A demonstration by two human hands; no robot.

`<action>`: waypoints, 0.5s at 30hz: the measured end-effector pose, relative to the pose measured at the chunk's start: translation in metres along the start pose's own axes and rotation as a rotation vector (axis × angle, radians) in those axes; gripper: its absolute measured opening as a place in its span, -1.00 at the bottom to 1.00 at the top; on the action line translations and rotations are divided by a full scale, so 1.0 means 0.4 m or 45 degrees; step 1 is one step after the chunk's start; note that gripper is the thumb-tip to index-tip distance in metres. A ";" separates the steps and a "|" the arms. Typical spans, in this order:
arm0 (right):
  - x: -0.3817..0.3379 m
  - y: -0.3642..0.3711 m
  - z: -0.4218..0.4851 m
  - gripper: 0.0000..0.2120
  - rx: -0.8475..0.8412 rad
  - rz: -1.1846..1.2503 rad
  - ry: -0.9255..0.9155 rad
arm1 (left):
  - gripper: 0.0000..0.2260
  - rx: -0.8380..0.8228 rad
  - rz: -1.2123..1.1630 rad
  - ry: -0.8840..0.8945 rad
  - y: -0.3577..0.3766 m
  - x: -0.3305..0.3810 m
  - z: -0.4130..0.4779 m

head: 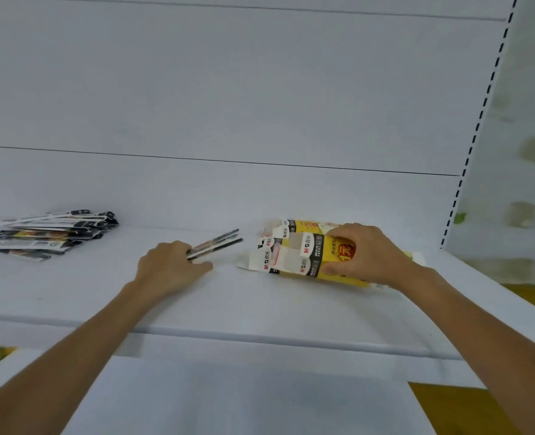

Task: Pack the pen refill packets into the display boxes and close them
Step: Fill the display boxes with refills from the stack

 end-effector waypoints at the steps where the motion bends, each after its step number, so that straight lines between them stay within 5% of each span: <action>1: -0.018 0.010 0.000 -0.41 -0.088 0.063 -0.007 | -0.68 -0.006 -0.050 -0.023 -0.010 -0.005 -0.008; 5: -0.067 0.072 0.003 -0.41 -0.347 0.155 -0.034 | -0.53 0.030 -0.218 0.134 -0.037 0.007 -0.054; 15: -0.060 0.097 0.021 -0.41 -0.378 0.183 0.000 | -0.59 -0.035 0.202 0.306 -0.036 0.033 -0.070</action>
Point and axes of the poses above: each hand's wrist, its own z-axis towards the middle knuckle, its own y-axis out of the palm, x = y × z, the point moved 4 cm from there along z, towards the middle knuckle, and after that the axes turned 1 degree about x, right-handed, at the moved point
